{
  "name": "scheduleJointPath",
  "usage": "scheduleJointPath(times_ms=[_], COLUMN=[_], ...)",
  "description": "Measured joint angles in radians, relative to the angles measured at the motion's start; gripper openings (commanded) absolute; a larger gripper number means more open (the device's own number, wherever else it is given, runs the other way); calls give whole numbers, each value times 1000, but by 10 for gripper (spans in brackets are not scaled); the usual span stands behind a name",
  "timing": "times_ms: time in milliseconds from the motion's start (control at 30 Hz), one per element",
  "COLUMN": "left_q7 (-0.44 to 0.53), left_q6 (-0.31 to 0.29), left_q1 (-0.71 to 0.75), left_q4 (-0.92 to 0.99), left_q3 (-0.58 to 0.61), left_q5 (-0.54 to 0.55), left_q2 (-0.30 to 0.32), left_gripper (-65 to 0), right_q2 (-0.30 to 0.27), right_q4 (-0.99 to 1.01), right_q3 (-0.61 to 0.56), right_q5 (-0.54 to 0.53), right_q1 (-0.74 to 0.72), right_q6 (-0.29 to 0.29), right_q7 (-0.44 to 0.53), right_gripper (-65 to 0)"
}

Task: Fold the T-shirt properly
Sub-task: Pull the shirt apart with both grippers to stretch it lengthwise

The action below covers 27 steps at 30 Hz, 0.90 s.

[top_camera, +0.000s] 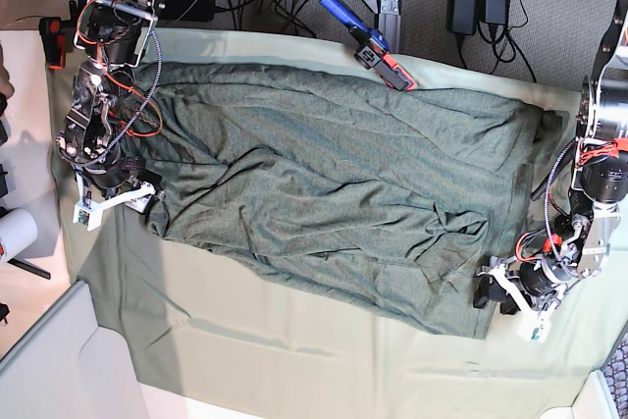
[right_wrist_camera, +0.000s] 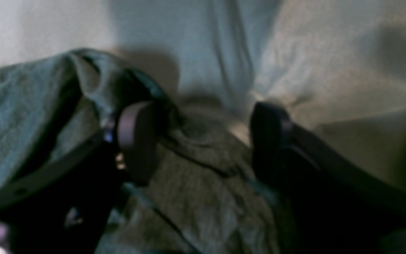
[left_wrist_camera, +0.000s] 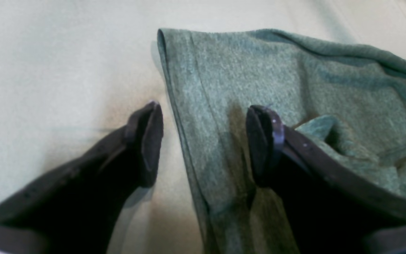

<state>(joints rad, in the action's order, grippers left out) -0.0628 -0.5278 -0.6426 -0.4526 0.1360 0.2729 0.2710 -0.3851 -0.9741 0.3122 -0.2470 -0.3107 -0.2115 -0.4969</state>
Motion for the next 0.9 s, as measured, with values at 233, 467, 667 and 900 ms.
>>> scheduleJointPath(times_ms=[233,467,667,900], left_q7=[-27,-31,-41,13], left_q6=[-54,-72,-75,-117], left_q1=[10,11,13,17], left_q4=[-26,-26,-26,-57], left_q3=[0,0,0,0], left_q5=[21,23,23,-11], left_q2=[-14,-27,-27,6], left_gripper=[-244,-256,-592,-650], right_q2=[0,0,0,0], right_q4=[0,0,0,0], right_q3=[0,0,0,0], right_q5=[0,0,8,11], right_q1=[0,0,1,1], right_q6=[0,0,2,-2], right_q7=[-1,-1,22,32], right_gripper=[-237,-237,-432,-650])
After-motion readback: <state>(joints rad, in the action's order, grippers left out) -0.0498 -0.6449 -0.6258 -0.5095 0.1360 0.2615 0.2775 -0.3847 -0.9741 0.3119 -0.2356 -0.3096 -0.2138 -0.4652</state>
